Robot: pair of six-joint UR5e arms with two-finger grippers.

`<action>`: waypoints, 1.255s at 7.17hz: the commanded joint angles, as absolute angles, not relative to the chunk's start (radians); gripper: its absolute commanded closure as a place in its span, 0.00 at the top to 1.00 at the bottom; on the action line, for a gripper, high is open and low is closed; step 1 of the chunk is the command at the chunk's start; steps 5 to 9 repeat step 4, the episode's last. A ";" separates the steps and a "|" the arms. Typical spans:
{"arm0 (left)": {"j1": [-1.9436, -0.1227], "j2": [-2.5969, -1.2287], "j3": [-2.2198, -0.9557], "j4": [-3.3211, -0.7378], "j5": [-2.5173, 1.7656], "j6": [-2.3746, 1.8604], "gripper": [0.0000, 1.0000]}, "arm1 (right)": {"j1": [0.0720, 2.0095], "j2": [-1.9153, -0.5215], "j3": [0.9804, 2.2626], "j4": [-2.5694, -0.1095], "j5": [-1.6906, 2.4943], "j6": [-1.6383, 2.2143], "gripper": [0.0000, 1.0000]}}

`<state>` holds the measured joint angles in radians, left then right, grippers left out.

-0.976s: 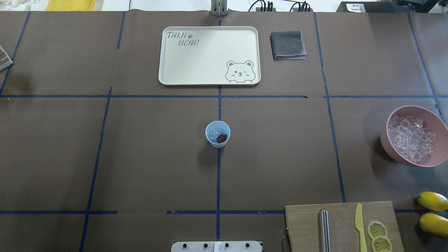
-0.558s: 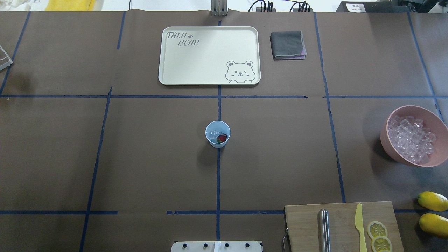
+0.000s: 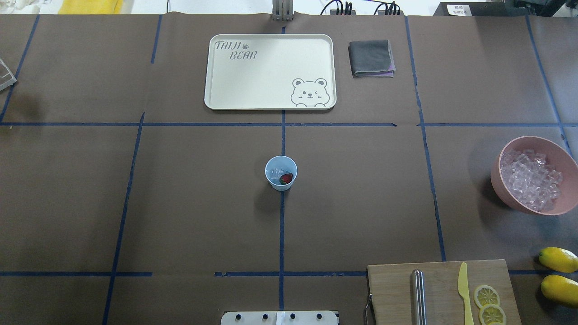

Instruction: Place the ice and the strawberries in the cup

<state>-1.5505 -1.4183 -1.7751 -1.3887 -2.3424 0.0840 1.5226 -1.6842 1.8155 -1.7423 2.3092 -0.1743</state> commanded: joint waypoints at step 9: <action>-1.545 -1.417 -1.760 -1.323 -2.347 0.086 1.00 | 1.522 -1.683 1.804 -1.738 2.307 -0.161 1.00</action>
